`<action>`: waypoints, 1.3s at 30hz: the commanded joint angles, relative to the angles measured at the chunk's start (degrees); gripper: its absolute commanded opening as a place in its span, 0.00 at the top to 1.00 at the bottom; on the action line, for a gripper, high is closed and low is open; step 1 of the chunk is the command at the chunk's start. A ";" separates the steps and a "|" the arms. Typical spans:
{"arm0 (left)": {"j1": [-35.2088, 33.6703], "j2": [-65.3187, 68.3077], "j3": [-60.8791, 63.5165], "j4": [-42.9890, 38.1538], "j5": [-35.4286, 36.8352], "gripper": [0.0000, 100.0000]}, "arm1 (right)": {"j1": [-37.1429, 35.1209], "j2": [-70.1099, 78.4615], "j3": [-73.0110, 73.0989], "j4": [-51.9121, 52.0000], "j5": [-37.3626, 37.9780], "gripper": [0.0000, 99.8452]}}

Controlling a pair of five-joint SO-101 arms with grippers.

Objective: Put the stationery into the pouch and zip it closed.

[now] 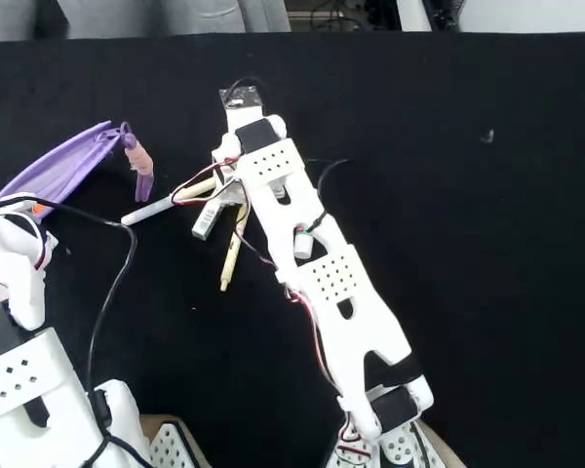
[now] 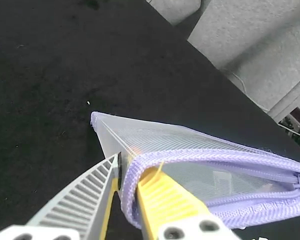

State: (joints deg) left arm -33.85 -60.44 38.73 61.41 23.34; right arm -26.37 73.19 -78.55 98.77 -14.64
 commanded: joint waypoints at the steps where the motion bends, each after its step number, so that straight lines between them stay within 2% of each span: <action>1: 0.04 -0.70 -0.75 -1.32 0.62 0.97 | 0.00 -0.40 3.03 2.37 0.62 0.94; 3: 0.04 -0.70 -0.75 -1.32 0.62 0.97 | 0.00 -0.48 3.03 2.37 0.62 0.99; 12: 0.04 -0.70 -0.75 -1.32 0.62 0.97 | 1.05 -0.57 1.71 1.58 0.44 0.99; 19: 0.04 -0.70 -0.75 -1.41 0.62 0.97 | 3.60 -0.66 -17.36 2.11 0.26 0.99; 25: 0.04 -0.70 -0.75 -1.49 0.62 0.97 | 4.92 -6.11 -15.25 0.79 -3.52 0.99; 39: 0.04 -0.70 -0.75 -1.58 0.62 0.97 | 4.48 -17.98 -17.10 2.46 -3.78 0.99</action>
State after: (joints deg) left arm -33.85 -60.44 38.73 61.41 23.34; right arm -22.33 62.29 -92.97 99.12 -17.80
